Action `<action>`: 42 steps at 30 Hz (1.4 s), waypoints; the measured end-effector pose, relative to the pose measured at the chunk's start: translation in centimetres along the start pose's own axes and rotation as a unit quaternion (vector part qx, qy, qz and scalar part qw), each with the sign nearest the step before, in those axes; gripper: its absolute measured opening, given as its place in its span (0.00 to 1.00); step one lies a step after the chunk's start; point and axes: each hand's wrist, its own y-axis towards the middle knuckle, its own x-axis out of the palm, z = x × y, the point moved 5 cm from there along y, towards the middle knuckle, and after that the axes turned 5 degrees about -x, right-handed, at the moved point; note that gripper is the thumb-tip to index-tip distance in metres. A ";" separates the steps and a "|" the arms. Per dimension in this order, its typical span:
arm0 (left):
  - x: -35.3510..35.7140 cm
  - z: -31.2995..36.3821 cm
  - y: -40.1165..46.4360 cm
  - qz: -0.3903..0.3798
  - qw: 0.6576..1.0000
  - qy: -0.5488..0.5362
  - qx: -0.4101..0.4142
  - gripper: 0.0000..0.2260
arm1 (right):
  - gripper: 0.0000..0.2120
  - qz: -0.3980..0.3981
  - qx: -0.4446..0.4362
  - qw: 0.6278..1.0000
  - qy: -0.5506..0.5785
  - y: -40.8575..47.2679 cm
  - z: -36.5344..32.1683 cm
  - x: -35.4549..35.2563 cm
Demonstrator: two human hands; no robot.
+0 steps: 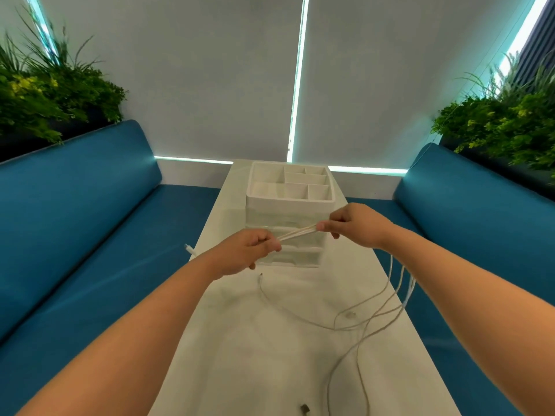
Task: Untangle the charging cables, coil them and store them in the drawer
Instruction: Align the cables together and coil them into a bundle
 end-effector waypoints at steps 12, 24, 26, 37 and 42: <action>3.0 -3.1 0.6 0.016 0.992 0.124 0.033 0.15 | 0.19 0.016 -0.003 0.993 -0.113 -1.7 4.3 0.2; 3.7 -5.2 0.0 0.046 0.996 0.077 0.007 0.10 | 0.22 0.091 0.054 0.989 -0.105 -2.4 5.7 -1.1; 3.3 -5.3 0.0 0.091 0.990 0.099 0.047 0.07 | 0.22 0.081 0.049 0.992 -0.085 -2.5 5.8 -1.1; 5.9 -8.1 -0.9 0.038 0.987 0.155 0.006 0.15 | 0.22 0.086 0.031 0.993 -0.074 -1.9 5.0 -1.0; 3.9 -5.9 -0.8 0.140 0.990 -0.003 0.029 0.14 | 0.23 0.095 0.056 0.990 -0.086 -1.9 6.1 -1.6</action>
